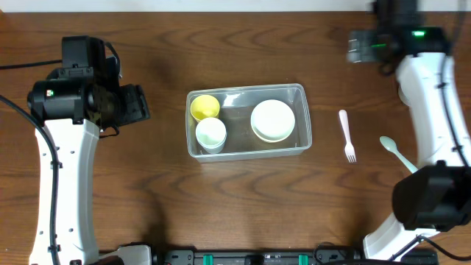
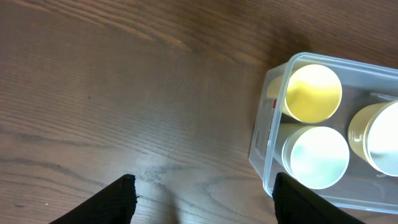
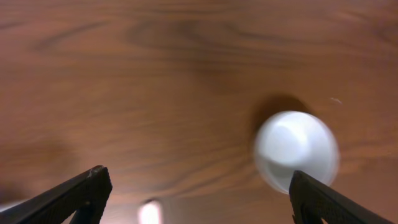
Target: Pack container
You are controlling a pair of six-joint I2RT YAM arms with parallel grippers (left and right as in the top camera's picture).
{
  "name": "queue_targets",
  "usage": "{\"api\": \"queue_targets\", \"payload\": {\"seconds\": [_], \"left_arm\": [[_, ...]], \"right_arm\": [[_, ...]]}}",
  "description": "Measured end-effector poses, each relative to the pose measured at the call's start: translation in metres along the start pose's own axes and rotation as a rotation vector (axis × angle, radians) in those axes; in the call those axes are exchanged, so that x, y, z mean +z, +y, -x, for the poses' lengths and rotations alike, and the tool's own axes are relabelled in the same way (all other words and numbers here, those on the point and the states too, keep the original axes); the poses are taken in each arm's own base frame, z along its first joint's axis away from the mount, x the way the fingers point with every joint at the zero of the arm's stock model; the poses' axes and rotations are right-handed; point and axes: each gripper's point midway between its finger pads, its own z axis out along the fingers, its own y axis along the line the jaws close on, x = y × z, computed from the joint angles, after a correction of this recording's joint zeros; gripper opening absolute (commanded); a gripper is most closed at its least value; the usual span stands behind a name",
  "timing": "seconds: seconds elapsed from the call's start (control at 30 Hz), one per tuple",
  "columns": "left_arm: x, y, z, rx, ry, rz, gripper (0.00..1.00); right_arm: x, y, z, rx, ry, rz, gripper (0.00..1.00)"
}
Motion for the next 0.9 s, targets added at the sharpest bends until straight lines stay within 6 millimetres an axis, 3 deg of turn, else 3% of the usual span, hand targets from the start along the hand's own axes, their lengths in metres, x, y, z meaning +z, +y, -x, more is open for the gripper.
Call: {"api": "queue_targets", "payload": {"seconds": [0.13, 0.27, 0.37, 0.53, 0.73, 0.9], "left_arm": [[0.000, 0.000, 0.000, 0.000, 0.000, 0.000, 0.71], [0.000, 0.000, 0.000, 0.000, 0.000, 0.000, 0.71], [0.000, 0.000, 0.000, 0.000, 0.000, 0.000, 0.71], [0.000, 0.000, -0.001, 0.000, 0.003, 0.001, 0.71], [0.000, 0.000, -0.002, 0.000, 0.007, 0.001, 0.71], [0.000, 0.000, -0.002, 0.000, 0.007, 0.001, 0.71]], "right_arm": [[0.036, -0.066, -0.010, 0.107, 0.040, -0.024, 0.87], [0.080, -0.090, -0.040, 0.146, 0.142, -0.007, 0.86], [0.113, -0.091, -0.064, 0.145, 0.224, 0.015, 0.87], [0.148, -0.083, -0.091, 0.136, 0.311, 0.042, 0.86], [0.177, -0.076, -0.121, 0.126, 0.396, 0.055, 0.62], [0.185, -0.074, -0.132, 0.118, 0.430, 0.062, 0.39]]}}
